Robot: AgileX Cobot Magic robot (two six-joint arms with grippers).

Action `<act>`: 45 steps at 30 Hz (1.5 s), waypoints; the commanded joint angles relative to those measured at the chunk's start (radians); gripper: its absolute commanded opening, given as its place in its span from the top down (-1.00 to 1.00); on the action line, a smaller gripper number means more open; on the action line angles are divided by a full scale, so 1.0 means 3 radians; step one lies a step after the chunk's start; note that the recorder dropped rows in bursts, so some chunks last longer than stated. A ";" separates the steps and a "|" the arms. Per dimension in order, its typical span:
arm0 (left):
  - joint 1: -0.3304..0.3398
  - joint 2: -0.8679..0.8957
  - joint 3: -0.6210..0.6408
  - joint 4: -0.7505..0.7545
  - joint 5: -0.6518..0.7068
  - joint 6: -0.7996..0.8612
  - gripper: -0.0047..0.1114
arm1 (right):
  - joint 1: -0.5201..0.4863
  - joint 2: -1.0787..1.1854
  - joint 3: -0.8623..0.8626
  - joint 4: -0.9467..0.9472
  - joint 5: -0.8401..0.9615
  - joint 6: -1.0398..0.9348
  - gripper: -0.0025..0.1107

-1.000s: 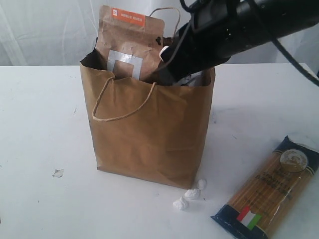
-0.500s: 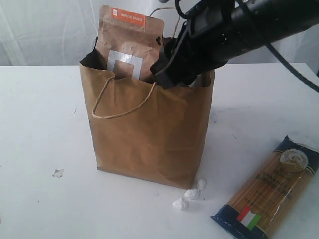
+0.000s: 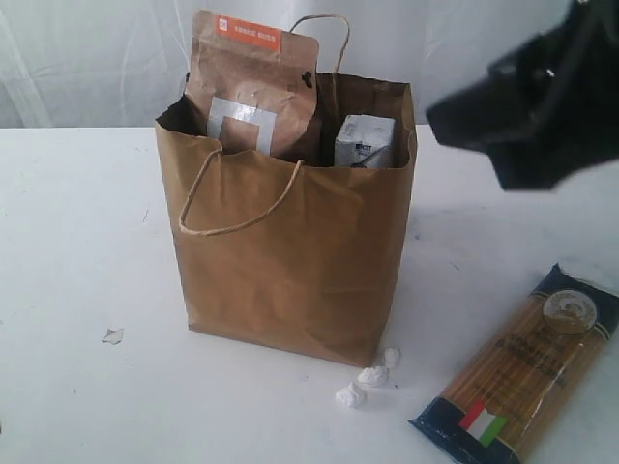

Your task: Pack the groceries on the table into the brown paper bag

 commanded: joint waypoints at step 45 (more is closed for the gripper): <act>0.0010 -0.0014 0.0015 -0.0019 0.0000 -0.0030 0.92 | -0.0064 0.2404 0.1454 0.0300 -0.2269 -0.2757 0.00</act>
